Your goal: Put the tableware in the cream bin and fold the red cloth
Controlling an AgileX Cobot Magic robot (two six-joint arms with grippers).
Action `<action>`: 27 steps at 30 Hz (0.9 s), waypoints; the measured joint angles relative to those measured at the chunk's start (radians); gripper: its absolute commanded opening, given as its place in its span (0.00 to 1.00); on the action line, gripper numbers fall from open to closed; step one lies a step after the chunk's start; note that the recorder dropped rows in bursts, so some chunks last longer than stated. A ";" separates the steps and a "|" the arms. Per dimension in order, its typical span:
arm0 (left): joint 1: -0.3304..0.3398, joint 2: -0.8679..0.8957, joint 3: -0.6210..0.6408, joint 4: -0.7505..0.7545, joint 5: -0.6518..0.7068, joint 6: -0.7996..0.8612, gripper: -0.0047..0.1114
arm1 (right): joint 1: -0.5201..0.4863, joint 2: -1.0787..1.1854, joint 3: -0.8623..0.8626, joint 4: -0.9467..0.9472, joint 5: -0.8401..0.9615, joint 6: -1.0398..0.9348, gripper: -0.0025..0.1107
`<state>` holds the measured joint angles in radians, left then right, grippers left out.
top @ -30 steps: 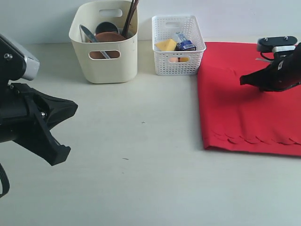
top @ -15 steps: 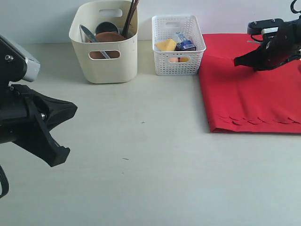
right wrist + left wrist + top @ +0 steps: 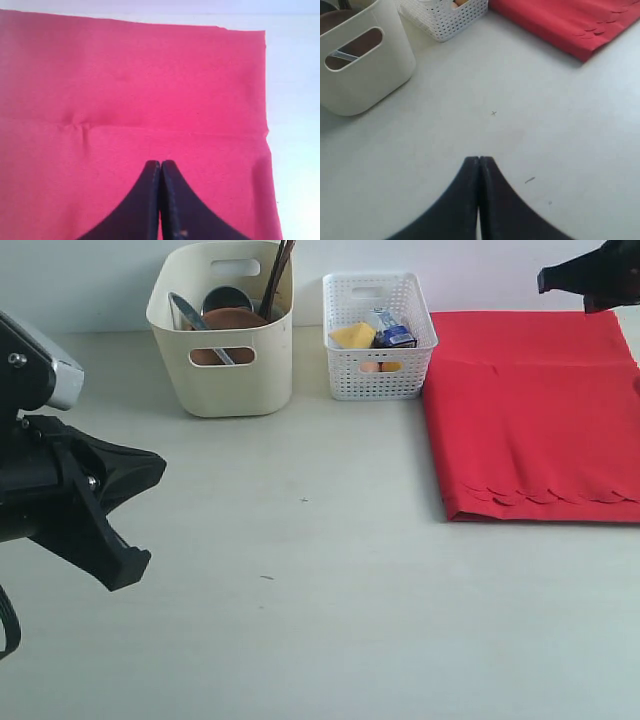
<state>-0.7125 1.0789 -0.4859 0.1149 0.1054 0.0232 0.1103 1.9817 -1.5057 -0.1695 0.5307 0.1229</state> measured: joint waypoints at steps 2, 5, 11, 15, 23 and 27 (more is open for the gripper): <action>0.000 0.000 0.000 0.000 -0.005 0.000 0.05 | 0.000 -0.103 0.088 0.048 -0.046 -0.030 0.02; 0.000 -0.016 0.000 0.000 -0.037 -0.030 0.05 | 0.000 -0.284 0.289 0.078 -0.163 -0.037 0.02; 0.000 -0.059 0.016 0.000 -0.055 -0.053 0.05 | 0.000 -0.511 0.565 0.208 -0.365 -0.037 0.02; 0.000 -0.098 0.064 0.000 -0.055 -0.060 0.05 | -0.002 -0.645 0.742 0.238 -0.466 -0.037 0.02; 0.000 -0.198 0.177 0.000 -0.142 -0.081 0.05 | -0.002 -0.853 1.020 0.249 -0.622 -0.026 0.02; 0.000 -0.241 0.233 0.000 -0.171 -0.087 0.05 | -0.002 -0.952 1.110 0.249 -0.675 -0.005 0.02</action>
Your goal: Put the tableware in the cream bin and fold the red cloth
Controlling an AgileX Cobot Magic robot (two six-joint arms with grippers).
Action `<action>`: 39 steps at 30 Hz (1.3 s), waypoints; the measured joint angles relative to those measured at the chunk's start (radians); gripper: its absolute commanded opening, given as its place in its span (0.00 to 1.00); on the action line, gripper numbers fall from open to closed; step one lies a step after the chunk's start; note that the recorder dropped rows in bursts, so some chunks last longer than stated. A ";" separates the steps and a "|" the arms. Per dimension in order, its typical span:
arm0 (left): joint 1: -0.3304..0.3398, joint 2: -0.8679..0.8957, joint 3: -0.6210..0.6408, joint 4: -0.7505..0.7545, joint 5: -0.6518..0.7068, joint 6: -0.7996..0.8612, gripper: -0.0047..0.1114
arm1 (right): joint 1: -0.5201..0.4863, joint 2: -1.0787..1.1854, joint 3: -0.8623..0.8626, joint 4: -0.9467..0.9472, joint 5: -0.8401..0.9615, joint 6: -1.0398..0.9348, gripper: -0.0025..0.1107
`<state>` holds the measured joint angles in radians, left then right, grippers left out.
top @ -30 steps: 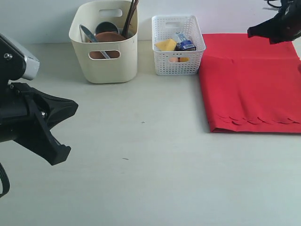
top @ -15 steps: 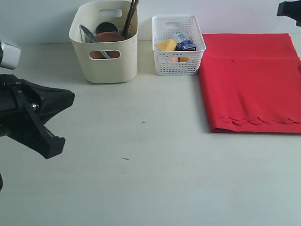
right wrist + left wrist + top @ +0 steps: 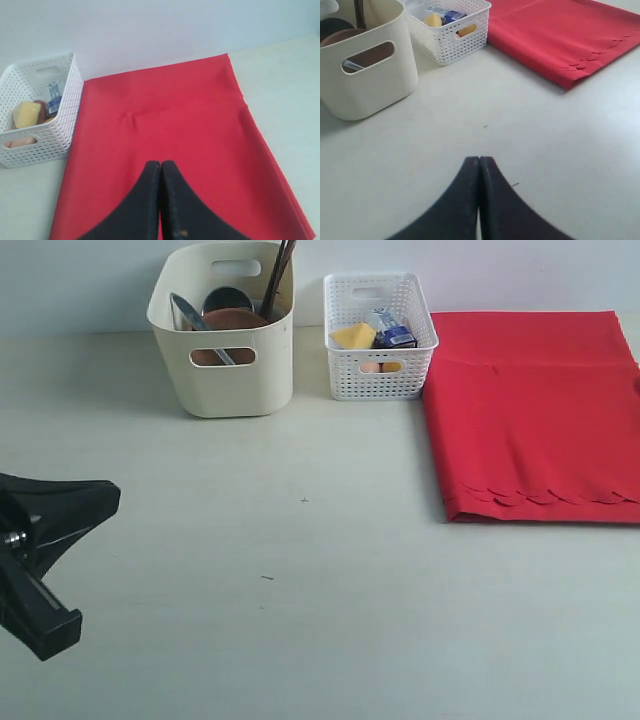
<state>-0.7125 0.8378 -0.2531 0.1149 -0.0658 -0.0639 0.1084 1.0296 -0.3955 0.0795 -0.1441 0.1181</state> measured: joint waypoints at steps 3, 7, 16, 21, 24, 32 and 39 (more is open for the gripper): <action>0.000 -0.026 0.040 0.000 -0.037 -0.016 0.05 | 0.000 -0.081 0.053 0.000 -0.033 0.007 0.02; 0.000 -0.042 0.077 0.000 -0.055 -0.031 0.05 | 0.000 -0.179 0.110 0.000 -0.051 0.009 0.02; 0.000 -0.044 0.087 0.000 -0.036 -0.068 0.05 | 0.000 -0.309 0.153 0.000 -0.035 0.011 0.02; 0.000 -0.044 0.087 0.000 -0.036 -0.068 0.05 | 0.000 -0.319 0.153 0.002 -0.035 0.011 0.02; 0.000 -0.044 0.087 0.000 -0.036 -0.068 0.05 | 0.000 -0.319 0.153 0.006 -0.035 0.011 0.02; 0.000 -0.044 0.087 0.000 -0.036 -0.068 0.05 | 0.000 -0.319 0.153 0.008 -0.033 0.011 0.02; 0.000 -0.044 0.087 0.000 -0.036 -0.068 0.05 | 0.000 -0.319 0.153 0.008 -0.033 0.011 0.02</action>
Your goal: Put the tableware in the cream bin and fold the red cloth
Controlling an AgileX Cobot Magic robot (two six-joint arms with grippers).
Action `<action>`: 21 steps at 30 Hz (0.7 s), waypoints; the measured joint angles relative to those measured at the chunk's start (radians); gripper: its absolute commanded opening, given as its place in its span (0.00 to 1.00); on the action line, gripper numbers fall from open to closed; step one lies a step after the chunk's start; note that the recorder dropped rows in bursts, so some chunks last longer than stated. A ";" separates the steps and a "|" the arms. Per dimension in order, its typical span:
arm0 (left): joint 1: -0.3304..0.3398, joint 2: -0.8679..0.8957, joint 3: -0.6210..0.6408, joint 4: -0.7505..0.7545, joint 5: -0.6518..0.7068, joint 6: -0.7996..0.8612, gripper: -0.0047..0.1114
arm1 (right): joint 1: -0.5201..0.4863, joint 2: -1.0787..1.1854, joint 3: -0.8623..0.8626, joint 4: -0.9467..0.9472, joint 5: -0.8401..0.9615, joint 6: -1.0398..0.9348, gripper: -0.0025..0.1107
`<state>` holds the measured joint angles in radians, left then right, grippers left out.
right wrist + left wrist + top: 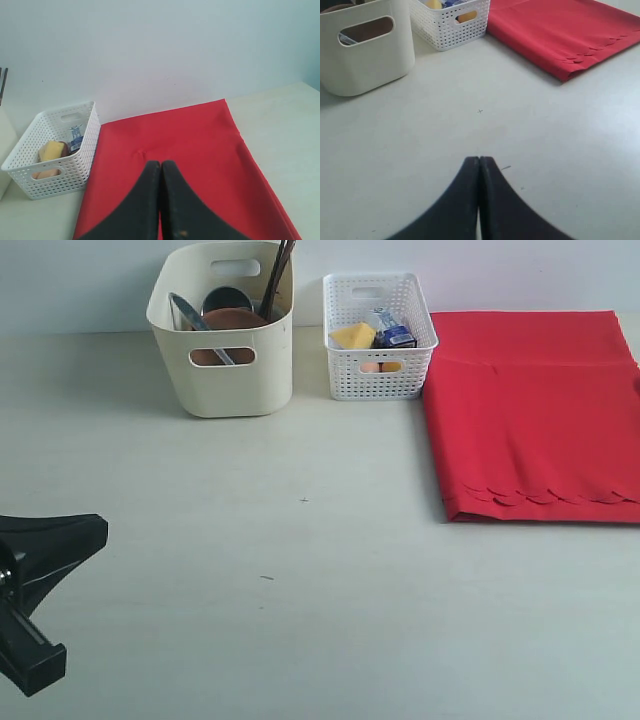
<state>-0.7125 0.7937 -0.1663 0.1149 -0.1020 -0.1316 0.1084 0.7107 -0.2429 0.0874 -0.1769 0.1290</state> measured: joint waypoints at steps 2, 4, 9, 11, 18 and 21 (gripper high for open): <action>0.000 0.000 0.000 0.000 0.000 0.000 0.05 | 0.000 0.000 0.000 0.000 0.000 0.000 0.02; 0.000 0.000 0.000 0.000 0.000 0.000 0.05 | 0.000 0.000 0.000 0.000 0.000 0.000 0.02; 0.000 0.000 0.000 0.000 0.002 0.000 0.05 | 0.000 0.000 0.000 0.000 0.000 0.000 0.02; 0.000 0.000 0.000 0.000 0.000 0.000 0.05 | 0.000 0.000 0.000 0.000 0.000 0.000 0.02; 0.004 -0.031 0.002 0.014 0.025 0.011 0.05 | 0.000 -0.002 0.000 0.000 0.001 0.000 0.02; 0.023 -0.091 0.021 0.027 0.025 0.019 0.05 | 0.000 -0.002 0.000 0.000 0.001 0.000 0.02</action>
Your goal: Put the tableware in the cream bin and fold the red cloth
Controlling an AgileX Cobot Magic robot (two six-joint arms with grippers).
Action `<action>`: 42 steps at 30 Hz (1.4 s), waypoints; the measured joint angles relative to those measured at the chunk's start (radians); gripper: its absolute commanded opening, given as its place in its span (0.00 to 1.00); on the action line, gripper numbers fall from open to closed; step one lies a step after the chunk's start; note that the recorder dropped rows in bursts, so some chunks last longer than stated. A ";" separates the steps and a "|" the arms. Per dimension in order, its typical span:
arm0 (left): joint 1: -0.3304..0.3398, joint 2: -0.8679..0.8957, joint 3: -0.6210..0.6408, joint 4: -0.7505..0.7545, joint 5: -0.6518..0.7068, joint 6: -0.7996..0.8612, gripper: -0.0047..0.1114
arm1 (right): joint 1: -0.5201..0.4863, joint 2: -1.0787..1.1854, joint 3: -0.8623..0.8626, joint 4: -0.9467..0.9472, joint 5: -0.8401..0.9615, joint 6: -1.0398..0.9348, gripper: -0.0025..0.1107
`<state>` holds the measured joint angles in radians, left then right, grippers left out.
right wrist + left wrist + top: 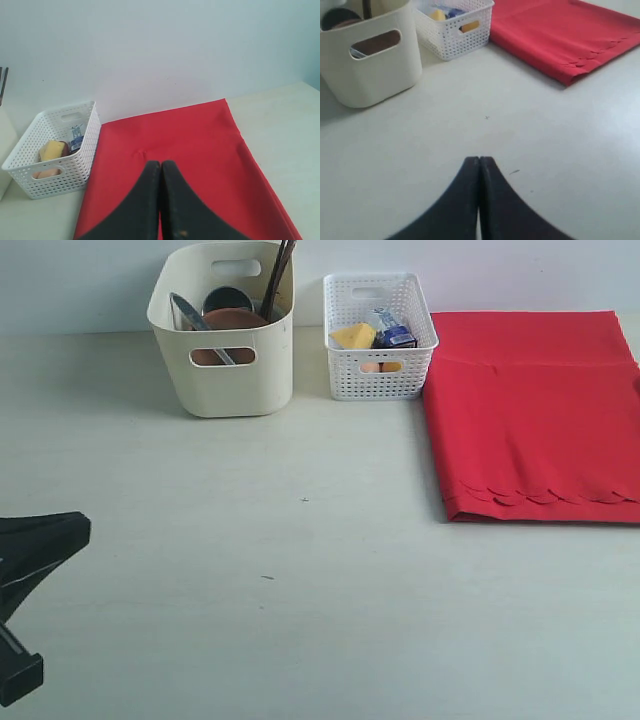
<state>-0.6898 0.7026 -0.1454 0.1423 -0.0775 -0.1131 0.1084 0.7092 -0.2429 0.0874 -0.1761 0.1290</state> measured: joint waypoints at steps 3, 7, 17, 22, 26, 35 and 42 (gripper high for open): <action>0.055 -0.078 0.030 0.004 -0.009 0.002 0.05 | 0.000 0.000 0.000 0.002 0.000 0.000 0.02; 0.182 -0.210 0.076 0.004 -0.036 -0.056 0.05 | 0.000 0.000 0.000 0.008 0.000 0.000 0.02; 0.462 -0.532 0.142 0.004 -0.026 -0.125 0.05 | 0.000 0.000 0.002 0.014 0.002 0.000 0.02; 0.490 -0.587 0.142 0.004 -0.008 -0.129 0.05 | 0.000 0.000 0.002 0.014 0.002 0.000 0.02; 0.492 -0.591 0.142 0.006 -0.001 -0.129 0.05 | 0.000 0.000 0.002 0.014 0.002 0.000 0.02; 0.493 -0.664 0.142 0.034 0.001 -0.089 0.05 | 0.000 0.000 0.002 0.014 0.002 0.000 0.02; 0.545 -0.696 0.142 -0.027 0.103 0.062 0.05 | 0.000 0.000 0.002 0.014 0.002 0.000 0.02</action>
<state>-0.1449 0.0062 -0.0035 0.1153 0.0259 -0.0507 0.1084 0.7092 -0.2411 0.1012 -0.1744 0.1290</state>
